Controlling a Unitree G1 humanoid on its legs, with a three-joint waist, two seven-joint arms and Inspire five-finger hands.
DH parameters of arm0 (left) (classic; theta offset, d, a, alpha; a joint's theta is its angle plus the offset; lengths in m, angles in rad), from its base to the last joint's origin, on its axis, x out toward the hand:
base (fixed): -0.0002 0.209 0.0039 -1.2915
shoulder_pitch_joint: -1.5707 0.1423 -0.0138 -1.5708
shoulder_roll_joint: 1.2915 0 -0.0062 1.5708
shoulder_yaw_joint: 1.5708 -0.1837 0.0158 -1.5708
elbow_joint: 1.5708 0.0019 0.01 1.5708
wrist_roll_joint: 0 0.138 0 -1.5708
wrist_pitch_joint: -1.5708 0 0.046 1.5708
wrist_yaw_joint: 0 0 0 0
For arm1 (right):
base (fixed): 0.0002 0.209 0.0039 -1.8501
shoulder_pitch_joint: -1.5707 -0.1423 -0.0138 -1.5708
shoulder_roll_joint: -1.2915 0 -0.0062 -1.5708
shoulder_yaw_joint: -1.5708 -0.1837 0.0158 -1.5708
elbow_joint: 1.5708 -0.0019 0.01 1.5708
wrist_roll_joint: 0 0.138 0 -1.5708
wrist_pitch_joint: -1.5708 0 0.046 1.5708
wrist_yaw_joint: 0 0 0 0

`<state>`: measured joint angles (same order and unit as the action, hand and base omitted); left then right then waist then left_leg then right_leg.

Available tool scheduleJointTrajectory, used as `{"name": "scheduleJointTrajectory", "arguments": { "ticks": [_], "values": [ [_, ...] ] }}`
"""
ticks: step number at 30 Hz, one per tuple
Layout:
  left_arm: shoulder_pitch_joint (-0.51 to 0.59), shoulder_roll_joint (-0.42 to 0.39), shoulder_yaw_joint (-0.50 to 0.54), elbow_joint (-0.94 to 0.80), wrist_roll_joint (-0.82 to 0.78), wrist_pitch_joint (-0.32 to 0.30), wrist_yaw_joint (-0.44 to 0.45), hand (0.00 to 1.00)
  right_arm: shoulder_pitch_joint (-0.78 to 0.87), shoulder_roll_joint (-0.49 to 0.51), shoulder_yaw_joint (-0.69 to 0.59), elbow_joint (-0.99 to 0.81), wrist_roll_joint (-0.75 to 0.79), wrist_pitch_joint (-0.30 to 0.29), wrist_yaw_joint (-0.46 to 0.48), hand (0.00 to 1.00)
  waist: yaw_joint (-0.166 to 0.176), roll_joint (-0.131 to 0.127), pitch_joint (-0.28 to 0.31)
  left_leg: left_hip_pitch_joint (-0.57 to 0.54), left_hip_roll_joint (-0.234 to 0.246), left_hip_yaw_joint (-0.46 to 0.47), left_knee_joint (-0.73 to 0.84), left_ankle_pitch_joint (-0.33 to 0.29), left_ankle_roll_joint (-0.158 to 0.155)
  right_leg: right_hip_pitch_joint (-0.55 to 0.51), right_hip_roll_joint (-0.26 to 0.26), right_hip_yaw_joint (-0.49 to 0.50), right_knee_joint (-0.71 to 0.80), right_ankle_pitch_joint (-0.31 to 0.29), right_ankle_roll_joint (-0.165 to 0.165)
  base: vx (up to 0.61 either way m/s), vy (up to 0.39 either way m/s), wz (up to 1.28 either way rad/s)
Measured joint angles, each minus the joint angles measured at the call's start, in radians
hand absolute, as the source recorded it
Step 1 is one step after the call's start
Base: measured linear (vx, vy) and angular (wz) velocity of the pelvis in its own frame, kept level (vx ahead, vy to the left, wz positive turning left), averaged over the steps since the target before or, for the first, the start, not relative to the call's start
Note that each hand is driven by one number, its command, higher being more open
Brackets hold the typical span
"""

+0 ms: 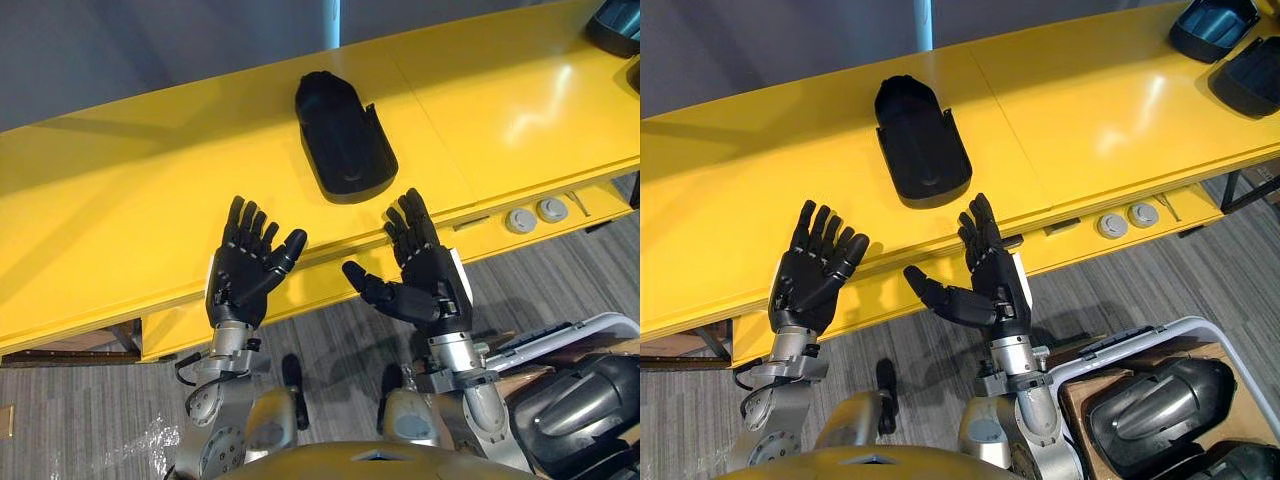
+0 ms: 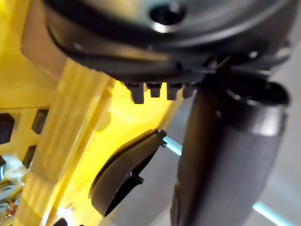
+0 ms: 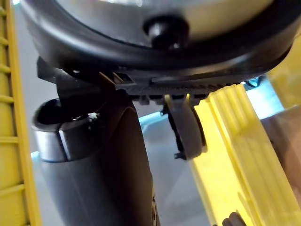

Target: Walk over and take three plastic housings, then place them on the shelf

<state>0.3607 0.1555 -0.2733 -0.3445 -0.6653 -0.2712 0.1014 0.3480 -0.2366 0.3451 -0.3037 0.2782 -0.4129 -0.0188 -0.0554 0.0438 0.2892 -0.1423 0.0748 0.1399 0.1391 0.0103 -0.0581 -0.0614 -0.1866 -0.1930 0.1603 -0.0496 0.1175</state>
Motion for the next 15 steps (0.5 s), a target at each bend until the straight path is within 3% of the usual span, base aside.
{"name": "scheduleJointTrajectory", "arguments": {
  "ticks": [15],
  "values": [
    [0.001,-0.003,0.034,0.003,0.001,0.004,-0.019,1.00,-0.117,0.002,-0.012,0.067,-0.039,0.036,-0.013,1.00,0.025,0.007,0.002,0.005,-0.010,-0.041,-0.003,0.016,0.000,0.012,-0.010,-0.038,0.031,-0.023,-0.002,-0.02,-0.004,0.08]
  ]
}}
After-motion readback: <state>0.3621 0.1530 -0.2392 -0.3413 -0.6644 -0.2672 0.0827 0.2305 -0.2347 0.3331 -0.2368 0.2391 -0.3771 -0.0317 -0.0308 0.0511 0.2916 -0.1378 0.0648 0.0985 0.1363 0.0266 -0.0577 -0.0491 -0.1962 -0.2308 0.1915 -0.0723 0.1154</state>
